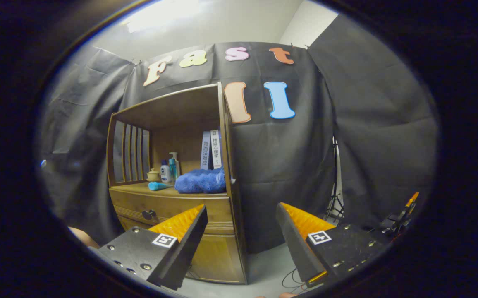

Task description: Pull open the drawer, take out the items inside it, and place them on the countertop above the cabinet.

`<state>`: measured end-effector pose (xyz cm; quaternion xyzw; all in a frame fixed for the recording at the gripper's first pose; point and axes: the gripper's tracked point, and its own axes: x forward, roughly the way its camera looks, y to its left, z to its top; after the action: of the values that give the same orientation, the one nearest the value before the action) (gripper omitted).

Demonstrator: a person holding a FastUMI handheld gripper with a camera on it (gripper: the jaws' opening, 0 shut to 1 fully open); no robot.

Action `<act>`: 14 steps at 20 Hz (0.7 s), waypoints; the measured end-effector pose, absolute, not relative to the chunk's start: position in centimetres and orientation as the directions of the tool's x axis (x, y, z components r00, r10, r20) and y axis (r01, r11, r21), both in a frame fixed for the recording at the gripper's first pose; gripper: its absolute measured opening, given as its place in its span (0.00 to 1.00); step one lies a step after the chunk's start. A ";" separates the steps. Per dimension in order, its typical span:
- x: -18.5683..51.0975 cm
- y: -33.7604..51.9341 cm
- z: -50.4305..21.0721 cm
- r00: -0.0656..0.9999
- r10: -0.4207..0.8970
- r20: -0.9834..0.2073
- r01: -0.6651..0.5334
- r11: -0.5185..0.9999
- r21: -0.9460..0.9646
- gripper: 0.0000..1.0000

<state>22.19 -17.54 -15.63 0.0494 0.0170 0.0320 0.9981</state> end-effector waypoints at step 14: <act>19.9 -18.0 -15.3 1.000 0.004 -0.008 -0.003 0.995 0.102 0.99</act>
<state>19.95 -18.04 -15.32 0.0512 0.0040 0.0019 0.9987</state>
